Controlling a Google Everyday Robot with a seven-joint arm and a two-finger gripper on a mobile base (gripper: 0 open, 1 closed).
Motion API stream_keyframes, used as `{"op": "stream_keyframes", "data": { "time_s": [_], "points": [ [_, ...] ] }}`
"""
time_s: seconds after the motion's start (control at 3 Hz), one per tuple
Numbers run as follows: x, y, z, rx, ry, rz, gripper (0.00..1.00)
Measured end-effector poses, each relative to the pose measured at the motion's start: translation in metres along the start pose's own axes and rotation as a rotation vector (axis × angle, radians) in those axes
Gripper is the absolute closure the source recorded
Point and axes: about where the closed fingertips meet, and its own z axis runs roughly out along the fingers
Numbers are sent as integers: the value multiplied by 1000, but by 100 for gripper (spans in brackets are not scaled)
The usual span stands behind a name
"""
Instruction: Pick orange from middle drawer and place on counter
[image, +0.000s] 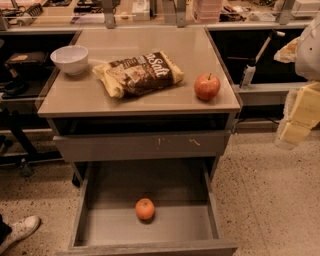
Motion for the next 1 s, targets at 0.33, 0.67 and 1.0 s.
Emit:
{"op": "stream_keyframes", "data": {
  "time_s": [0.33, 0.67, 1.0],
  "points": [
    [-1, 4, 8, 3, 9, -3, 0],
    [-9, 21, 38, 1, 0, 17, 0],
    [-19, 50, 112, -61, -22, 30, 0]
  ]
}}
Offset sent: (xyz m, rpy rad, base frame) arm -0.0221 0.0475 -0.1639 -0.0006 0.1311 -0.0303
